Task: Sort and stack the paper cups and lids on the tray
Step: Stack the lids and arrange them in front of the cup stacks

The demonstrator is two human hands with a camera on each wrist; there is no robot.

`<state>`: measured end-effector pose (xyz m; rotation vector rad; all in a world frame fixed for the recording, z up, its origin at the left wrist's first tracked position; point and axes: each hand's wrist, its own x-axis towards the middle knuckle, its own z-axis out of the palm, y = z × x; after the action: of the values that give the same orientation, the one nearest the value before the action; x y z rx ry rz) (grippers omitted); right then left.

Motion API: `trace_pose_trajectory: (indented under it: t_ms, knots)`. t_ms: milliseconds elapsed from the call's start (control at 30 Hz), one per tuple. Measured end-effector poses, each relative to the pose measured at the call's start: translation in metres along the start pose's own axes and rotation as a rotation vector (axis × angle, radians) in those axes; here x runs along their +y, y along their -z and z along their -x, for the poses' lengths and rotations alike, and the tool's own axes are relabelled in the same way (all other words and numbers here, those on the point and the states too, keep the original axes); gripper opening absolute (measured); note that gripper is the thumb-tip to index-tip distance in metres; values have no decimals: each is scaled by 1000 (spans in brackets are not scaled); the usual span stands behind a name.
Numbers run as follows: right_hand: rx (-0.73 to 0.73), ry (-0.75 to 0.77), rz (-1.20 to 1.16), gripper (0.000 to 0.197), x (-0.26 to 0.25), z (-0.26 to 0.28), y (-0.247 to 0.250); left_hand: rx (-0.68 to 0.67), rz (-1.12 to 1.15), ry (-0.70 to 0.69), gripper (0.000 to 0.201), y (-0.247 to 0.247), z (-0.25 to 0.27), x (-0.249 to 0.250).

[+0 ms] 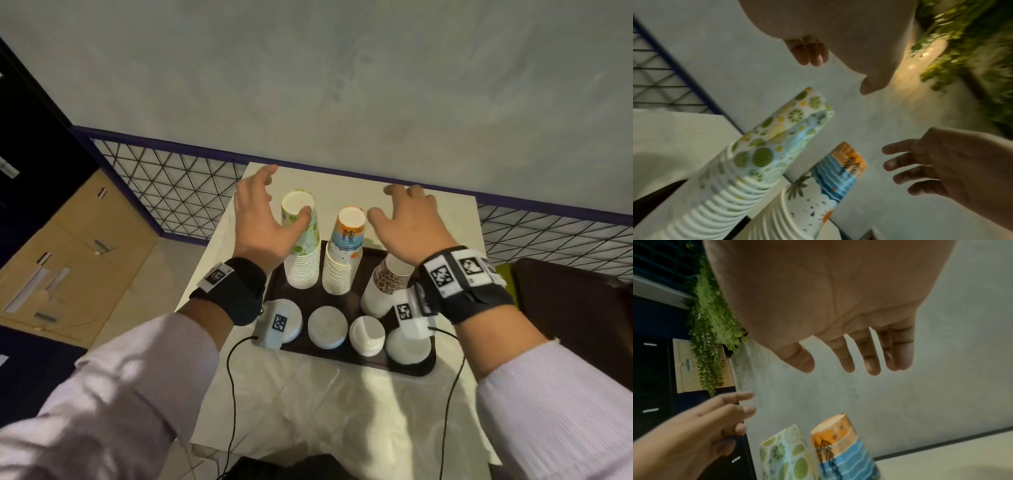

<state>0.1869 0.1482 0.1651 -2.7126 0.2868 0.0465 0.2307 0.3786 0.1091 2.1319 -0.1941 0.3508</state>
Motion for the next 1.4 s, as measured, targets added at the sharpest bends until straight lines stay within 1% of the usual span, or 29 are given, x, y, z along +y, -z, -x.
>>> trace_pose_trajectory:
  t_ms: [33, 67, 133, 200, 300, 400, 467, 567, 633, 767, 900, 1100, 1233, 1400]
  knots:
    - [3, 7, 13, 61, 8, 5, 5, 6, 11, -58, 72, 3, 4, 11]
    - [-8, 16, 33, 59, 14, 10, 7, -25, 16, -103, 65, 3, 6, 21]
    - [-74, 35, 82, 61, 24, 18, 4, -147, -43, -168, 58, -1, 8, 40]
    - [-159, 51, 157, 67, 29, 24, -5, -280, -192, -208, 61, -13, 5, 50]
    - [-250, 57, 260, 71, 33, 25, -25, -438, -412, -245, 73, -38, -2, 52]
    - [-304, 39, 311, 62, 36, 22, -42, -546, -565, -253, 79, -61, -4, 44]
    - [-306, 47, 341, 53, 39, 19, -48, -583, -606, -226, 79, -72, -3, 38]
    - [-339, 60, 363, 41, 39, 14, -48, -574, -566, -198, 72, -81, -1, 33]
    - [-353, 69, 360, 39, 38, 10, -47, -547, -533, -197, 65, -83, -1, 32]
    - [-330, 81, 342, 41, 37, 0, -48, -531, -506, -204, 62, -83, 1, 28]
    - [-333, 77, 332, 48, 39, -9, -53, -546, -459, -179, 63, -80, 3, 29]
    - [-305, 66, 328, 48, 42, -16, -60, -579, -433, -169, 64, -79, 6, 32]
    - [-297, 51, 340, 51, 43, -14, -64, -601, -447, -174, 65, -78, 4, 34]
    - [-296, 20, 372, 54, 44, -15, -64, -596, -493, -204, 65, -79, 4, 35]
